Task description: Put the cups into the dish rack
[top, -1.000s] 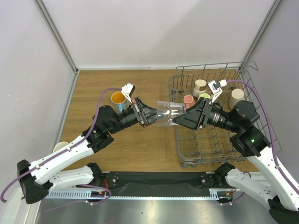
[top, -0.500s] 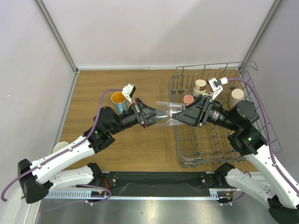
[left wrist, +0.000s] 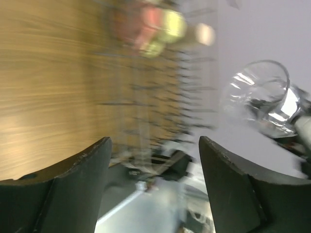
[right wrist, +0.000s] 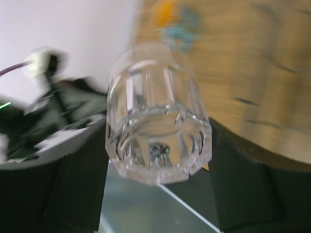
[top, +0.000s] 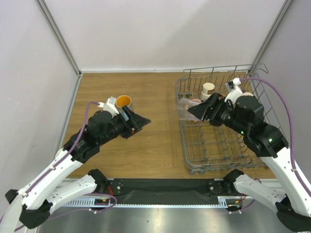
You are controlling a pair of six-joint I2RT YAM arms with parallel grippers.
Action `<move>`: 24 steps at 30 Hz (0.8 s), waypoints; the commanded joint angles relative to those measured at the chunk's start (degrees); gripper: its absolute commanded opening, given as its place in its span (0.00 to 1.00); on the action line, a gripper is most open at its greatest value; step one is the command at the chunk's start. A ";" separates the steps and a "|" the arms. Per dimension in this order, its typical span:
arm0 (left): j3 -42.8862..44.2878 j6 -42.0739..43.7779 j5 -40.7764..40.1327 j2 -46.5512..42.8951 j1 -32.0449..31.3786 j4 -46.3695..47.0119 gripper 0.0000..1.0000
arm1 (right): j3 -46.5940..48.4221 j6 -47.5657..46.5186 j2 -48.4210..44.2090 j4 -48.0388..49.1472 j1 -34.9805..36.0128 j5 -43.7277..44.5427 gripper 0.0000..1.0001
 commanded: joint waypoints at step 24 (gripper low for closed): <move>18.20 35.16 2.70 9.46 12.52 -22.65 0.82 | 4.61 -18.27 23.07 -21.54 -32.41 38.74 0.00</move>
